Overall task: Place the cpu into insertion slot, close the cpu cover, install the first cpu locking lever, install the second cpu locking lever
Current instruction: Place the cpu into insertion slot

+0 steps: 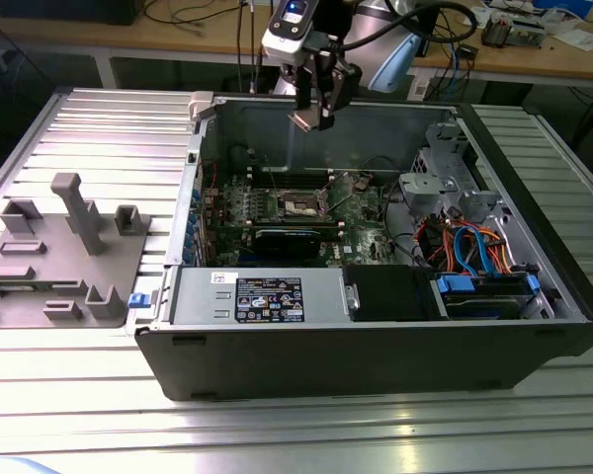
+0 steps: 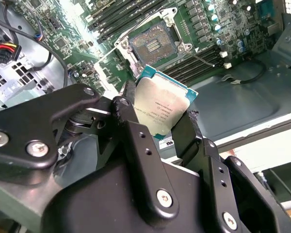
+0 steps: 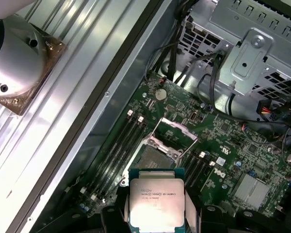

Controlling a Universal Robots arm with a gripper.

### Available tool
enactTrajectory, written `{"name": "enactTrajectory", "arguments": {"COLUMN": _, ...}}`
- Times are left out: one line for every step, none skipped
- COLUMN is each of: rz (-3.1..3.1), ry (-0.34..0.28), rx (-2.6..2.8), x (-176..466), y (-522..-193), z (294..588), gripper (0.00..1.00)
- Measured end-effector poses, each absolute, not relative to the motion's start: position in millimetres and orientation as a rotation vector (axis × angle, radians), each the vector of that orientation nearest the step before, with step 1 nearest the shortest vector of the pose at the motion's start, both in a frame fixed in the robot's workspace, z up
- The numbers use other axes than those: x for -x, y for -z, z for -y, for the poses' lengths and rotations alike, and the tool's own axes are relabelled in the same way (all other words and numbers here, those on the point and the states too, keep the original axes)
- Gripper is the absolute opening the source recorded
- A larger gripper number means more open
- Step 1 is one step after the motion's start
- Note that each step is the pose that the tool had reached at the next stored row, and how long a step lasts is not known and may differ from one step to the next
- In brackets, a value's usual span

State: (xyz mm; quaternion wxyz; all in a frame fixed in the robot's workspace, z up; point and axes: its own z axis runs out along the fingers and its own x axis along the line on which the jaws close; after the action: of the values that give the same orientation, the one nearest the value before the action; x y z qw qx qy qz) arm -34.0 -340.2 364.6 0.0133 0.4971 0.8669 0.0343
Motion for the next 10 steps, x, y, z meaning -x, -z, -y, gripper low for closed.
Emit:
{"name": "enactTrajectory", "arguments": {"rz": -2.693, "ry": -0.107, "rx": -1.562, "x": 34.0, "y": -364.5, "z": 340.2, "gripper": 0.54}}
{"name": "enactTrajectory", "arguments": {"rz": -2.685, "ry": -0.106, "rx": -1.575, "x": 34.0, "y": -364.4, "z": 340.2, "gripper": 0.54}}
{"name": "enactTrajectory", "arguments": {"rz": -2.675, "ry": -0.106, "rx": -1.590, "x": 34.0, "y": -364.3, "z": 340.2, "gripper": 0.54}}
{"name": "enactTrajectory", "arguments": {"rz": -2.667, "ry": -0.106, "rx": -1.603, "x": 34.0, "y": -364.2, "z": 340.2, "gripper": 0.54}}
{"name": "enactTrajectory", "arguments": {"rz": -2.660, "ry": -0.106, "rx": -1.614, "x": 34.0, "y": -364.2, "z": 340.2, "gripper": 0.54}}
{"name": "enactTrajectory", "arguments": {"rz": -2.657, "ry": -0.105, "rx": -1.619, "x": 34.0, "y": -364.2, "z": 340.2, "gripper": 0.54}}
{"name": "enactTrajectory", "arguments": {"rz": -2.655, "ry": -0.105, "rx": -1.622, "x": 33.9, "y": -363.9, "z": 340.1, "gripper": 0.54}}
{"name": "enactTrajectory", "arguments": {"rz": -2.653, "ry": -0.105, "rx": -1.626, "x": 33.9, "y": -363.1, "z": 340.1, "gripper": 0.54}}
{"name": "enactTrajectory", "arguments": {"rz": -2.652, "ry": -0.105, "rx": -1.628, "x": 34.0, "y": -362.0, "z": 340.1, "gripper": 0.54}}
{"name": "enactTrajectory", "arguments": {"rz": -2.651, "ry": -0.104, "rx": -1.630, "x": 33.8, "y": -361.2, "z": 340.1, "gripper": 0.54}}
